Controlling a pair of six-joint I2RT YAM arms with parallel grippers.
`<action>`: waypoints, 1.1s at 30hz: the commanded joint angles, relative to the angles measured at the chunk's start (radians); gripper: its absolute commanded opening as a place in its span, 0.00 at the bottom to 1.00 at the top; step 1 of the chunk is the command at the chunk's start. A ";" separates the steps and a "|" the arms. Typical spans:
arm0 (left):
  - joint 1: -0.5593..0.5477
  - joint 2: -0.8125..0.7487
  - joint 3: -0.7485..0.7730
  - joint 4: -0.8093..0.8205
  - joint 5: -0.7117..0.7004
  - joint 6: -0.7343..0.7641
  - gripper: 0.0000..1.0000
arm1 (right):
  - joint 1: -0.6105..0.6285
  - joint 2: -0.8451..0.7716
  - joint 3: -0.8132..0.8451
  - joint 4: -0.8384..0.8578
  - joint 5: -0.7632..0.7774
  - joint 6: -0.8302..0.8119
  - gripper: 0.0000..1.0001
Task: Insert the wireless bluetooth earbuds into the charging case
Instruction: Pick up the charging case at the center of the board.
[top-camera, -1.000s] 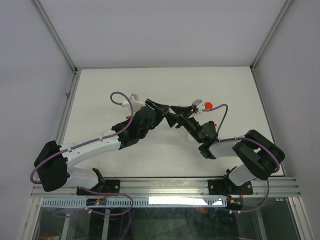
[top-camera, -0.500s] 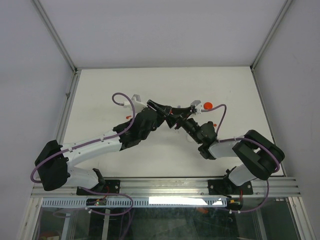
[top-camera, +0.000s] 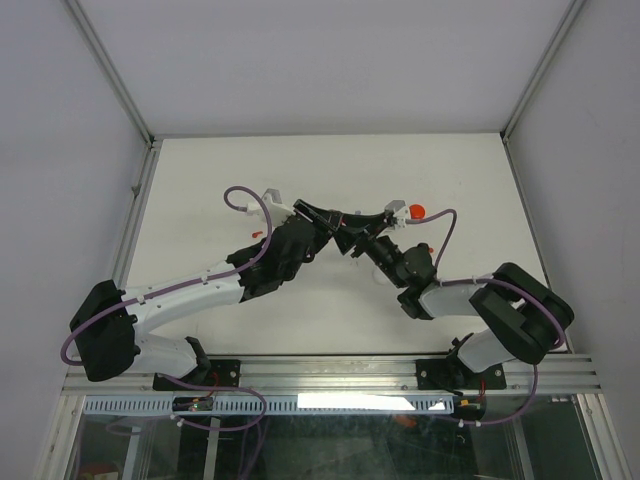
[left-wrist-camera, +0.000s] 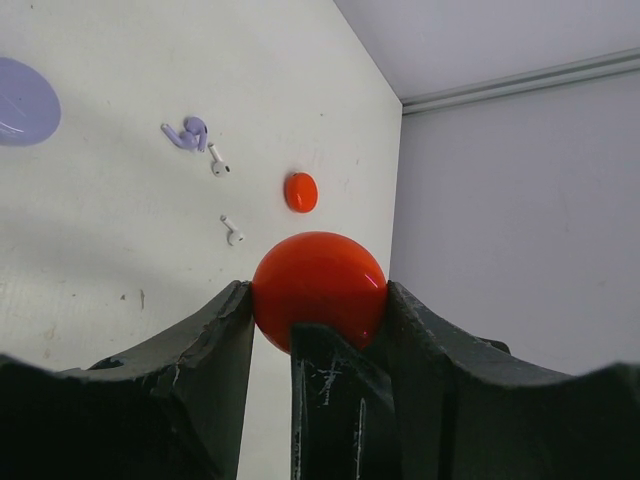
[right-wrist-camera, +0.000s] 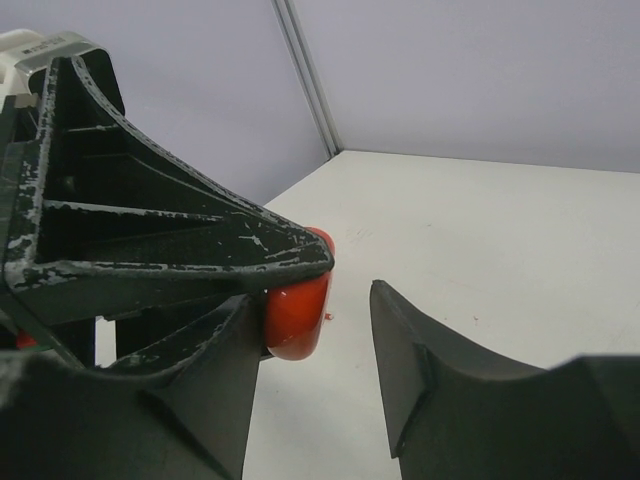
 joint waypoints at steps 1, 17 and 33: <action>-0.013 -0.012 -0.002 0.051 -0.045 0.029 0.38 | 0.003 -0.035 0.003 0.046 0.022 -0.012 0.48; -0.022 -0.026 0.005 0.051 -0.072 0.091 0.46 | 0.002 -0.037 0.011 -0.005 -0.024 -0.006 0.28; 0.014 -0.224 -0.119 0.287 0.114 0.655 0.98 | -0.086 -0.148 -0.013 -0.044 -0.227 0.066 0.06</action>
